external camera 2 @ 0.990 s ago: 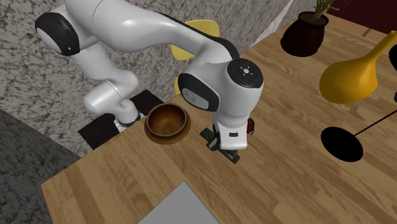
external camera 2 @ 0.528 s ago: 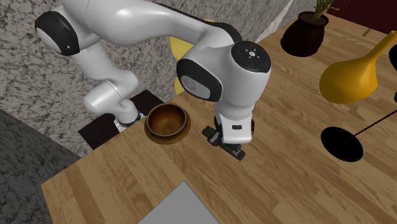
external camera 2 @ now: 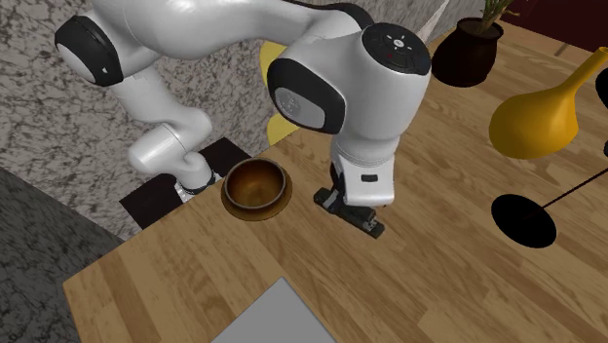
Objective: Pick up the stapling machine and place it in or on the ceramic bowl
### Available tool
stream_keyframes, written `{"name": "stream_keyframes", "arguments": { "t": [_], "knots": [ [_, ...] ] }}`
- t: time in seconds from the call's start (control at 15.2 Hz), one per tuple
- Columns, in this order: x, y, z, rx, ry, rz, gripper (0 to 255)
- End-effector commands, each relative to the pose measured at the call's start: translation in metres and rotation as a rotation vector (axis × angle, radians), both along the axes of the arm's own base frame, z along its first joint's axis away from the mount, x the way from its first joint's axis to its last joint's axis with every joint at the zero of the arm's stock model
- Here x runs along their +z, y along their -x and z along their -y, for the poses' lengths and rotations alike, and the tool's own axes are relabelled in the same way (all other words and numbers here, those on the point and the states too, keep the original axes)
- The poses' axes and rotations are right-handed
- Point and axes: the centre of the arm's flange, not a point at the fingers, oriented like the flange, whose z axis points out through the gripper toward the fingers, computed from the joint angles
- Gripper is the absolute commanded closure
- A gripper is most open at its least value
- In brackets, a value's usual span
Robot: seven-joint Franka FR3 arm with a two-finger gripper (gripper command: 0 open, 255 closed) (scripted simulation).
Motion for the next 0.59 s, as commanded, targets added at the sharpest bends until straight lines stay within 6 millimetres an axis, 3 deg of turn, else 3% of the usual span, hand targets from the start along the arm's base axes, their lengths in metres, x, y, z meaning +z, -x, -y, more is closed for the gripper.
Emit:
{"name": "stream_keyframes", "arguments": {
  "t": [0.0, 0.53],
  "knots": [
    [0.012, 0.000, 0.001, 0.000, 0.000, 0.000, 255],
    [0.054, 0.000, 0.001, 0.000, 0.000, 0.000, 255]
  ]
}}
